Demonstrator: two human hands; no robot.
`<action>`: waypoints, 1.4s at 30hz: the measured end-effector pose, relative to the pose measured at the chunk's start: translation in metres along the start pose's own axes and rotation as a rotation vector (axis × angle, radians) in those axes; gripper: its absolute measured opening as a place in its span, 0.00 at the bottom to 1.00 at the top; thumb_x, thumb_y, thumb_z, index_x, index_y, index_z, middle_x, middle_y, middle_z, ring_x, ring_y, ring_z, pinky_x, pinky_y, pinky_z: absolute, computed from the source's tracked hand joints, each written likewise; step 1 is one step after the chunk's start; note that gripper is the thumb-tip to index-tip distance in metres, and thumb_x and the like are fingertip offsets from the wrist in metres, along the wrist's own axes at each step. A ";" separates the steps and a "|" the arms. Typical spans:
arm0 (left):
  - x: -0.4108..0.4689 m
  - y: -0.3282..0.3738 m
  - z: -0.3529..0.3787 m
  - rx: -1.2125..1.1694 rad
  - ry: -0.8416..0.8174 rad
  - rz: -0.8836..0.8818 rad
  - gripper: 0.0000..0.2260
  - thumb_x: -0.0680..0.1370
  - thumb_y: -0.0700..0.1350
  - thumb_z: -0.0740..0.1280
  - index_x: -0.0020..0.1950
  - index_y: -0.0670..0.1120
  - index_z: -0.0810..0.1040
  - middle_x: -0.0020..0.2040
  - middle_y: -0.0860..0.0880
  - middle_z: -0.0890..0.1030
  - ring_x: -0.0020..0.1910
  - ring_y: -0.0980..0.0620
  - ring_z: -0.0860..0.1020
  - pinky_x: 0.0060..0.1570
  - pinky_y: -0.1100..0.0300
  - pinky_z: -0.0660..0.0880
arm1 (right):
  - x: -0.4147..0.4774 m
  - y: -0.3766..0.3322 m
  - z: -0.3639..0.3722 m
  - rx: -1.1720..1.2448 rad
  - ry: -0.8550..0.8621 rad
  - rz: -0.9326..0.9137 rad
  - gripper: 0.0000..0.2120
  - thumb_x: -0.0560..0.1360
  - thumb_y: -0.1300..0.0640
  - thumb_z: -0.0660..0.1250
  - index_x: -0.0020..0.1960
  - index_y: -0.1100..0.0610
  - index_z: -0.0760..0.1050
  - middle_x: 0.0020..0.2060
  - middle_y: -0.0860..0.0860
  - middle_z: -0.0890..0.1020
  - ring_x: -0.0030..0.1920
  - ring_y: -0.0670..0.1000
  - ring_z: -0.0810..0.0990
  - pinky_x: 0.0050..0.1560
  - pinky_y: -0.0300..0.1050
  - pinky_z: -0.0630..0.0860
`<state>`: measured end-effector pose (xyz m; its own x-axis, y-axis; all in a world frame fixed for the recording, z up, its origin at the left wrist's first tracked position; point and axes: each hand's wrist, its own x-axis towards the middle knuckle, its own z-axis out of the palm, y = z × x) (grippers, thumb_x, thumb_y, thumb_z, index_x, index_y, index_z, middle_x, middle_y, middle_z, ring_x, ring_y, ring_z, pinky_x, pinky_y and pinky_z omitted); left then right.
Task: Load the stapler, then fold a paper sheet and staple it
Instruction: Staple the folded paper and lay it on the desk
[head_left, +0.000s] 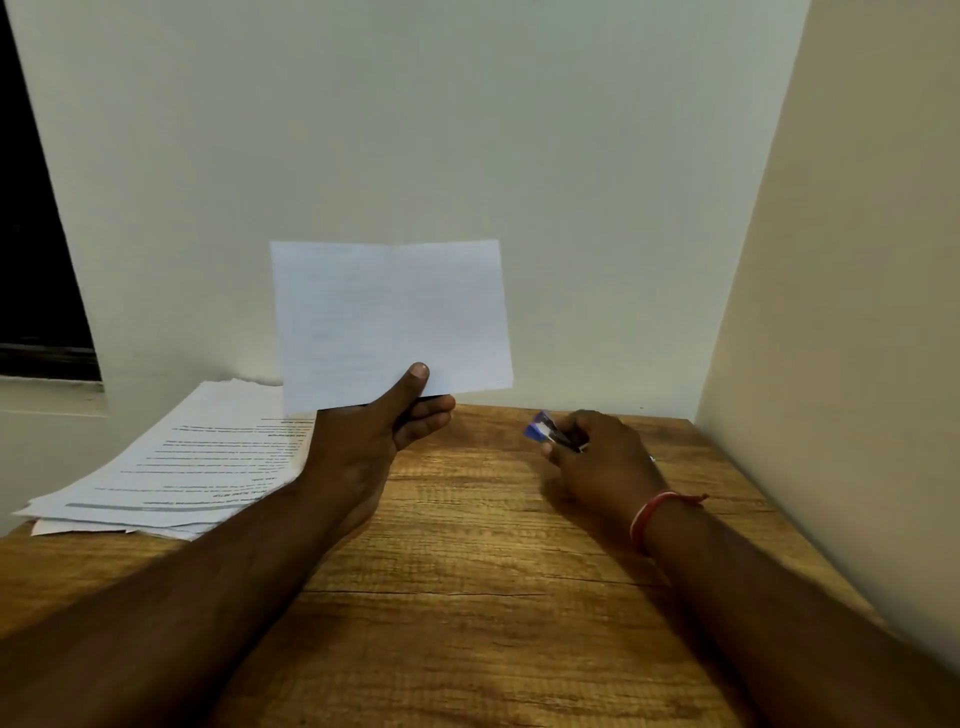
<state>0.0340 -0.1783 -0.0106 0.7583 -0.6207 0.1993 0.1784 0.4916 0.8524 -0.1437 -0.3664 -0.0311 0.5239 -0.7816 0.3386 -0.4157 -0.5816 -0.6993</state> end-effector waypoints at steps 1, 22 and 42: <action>-0.001 0.000 0.001 -0.006 -0.001 -0.004 0.12 0.81 0.44 0.77 0.53 0.34 0.86 0.46 0.39 0.90 0.49 0.44 0.91 0.56 0.52 0.88 | 0.000 0.001 -0.003 -0.131 -0.035 0.005 0.06 0.80 0.50 0.77 0.55 0.48 0.83 0.46 0.42 0.83 0.46 0.45 0.80 0.51 0.46 0.77; -0.002 -0.010 -0.001 0.096 -0.138 -0.017 0.17 0.81 0.40 0.77 0.69 0.36 0.82 0.57 0.37 0.90 0.55 0.37 0.90 0.56 0.46 0.88 | -0.025 -0.038 0.006 1.010 -0.061 0.070 0.10 0.82 0.64 0.74 0.63 0.60 0.82 0.44 0.59 0.89 0.42 0.55 0.88 0.49 0.51 0.88; 0.009 -0.002 -0.013 0.073 -0.164 -0.016 0.12 0.85 0.42 0.70 0.64 0.37 0.86 0.60 0.36 0.89 0.59 0.35 0.88 0.62 0.40 0.86 | -0.006 -0.019 -0.002 1.145 0.051 0.274 0.10 0.84 0.68 0.69 0.64 0.62 0.81 0.44 0.59 0.88 0.36 0.51 0.87 0.41 0.47 0.87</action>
<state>0.0481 -0.1768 -0.0165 0.6424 -0.7222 0.2563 0.1393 0.4389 0.8877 -0.1406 -0.3512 -0.0182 0.4794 -0.8724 0.0960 0.4139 0.1282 -0.9012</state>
